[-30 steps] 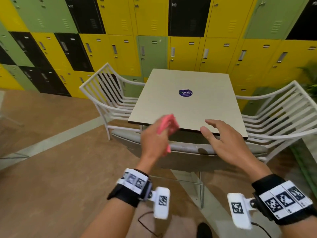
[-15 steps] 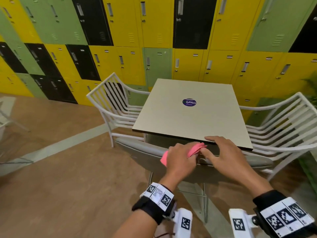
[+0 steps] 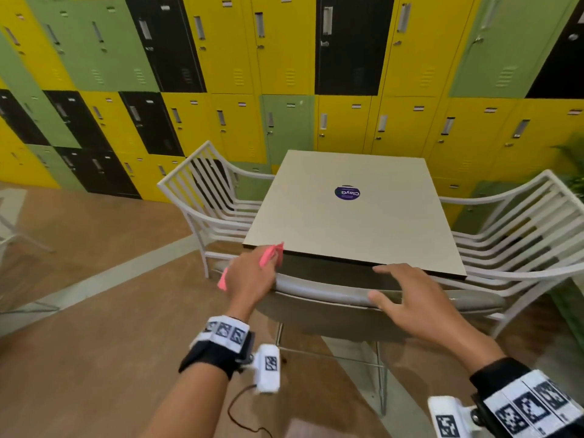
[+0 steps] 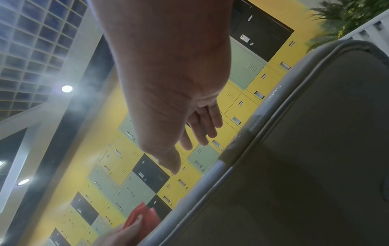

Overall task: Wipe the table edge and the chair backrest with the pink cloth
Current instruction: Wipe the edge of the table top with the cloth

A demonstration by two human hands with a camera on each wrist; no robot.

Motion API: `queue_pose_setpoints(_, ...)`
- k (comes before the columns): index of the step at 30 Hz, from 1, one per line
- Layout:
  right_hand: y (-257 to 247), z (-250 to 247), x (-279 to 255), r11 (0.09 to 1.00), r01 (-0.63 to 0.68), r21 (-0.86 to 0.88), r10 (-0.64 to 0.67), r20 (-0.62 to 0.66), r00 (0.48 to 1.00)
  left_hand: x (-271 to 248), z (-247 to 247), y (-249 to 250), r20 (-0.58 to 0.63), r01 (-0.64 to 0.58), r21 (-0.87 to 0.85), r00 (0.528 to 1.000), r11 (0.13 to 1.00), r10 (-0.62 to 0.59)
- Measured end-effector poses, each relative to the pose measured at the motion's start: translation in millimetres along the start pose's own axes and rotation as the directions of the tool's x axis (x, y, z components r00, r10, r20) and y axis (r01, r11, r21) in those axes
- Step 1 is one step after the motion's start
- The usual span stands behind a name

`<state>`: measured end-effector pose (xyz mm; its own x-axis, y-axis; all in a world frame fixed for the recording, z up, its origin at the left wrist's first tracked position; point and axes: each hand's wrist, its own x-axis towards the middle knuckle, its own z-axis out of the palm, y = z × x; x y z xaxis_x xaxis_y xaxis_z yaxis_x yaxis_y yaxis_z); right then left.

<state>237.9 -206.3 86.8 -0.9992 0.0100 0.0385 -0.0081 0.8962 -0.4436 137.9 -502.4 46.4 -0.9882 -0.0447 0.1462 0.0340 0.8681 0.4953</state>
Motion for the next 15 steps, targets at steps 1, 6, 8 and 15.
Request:
queue_pose_setpoints(1,-0.9,-0.4,0.1,1.0,-0.004,0.001,0.004,0.005,1.0,-12.2,10.0,17.9,-0.006,-0.047,0.028,0.999,0.999,0.047)
queue_pose_setpoints(6,7.5,-10.3,-7.8,0.999,-0.027,-0.02,0.028,0.023,0.999,-65.9,44.8,98.5,0.123,-0.237,-0.178,0.958,0.955,0.261)
queue_pose_setpoints(8,14.8,-18.8,-13.7,0.999,-0.043,-0.025,0.044,0.02,0.999,-65.8,35.0,110.3,0.163,-0.131,-0.445,0.961,0.886,0.224)
queue_pose_setpoints(15,43.8,-34.1,-28.0,0.995,-0.103,-0.015,0.103,-0.021,0.995,-8.6,5.3,43.6,-0.15,-0.051,-0.149,0.988,0.988,0.029)
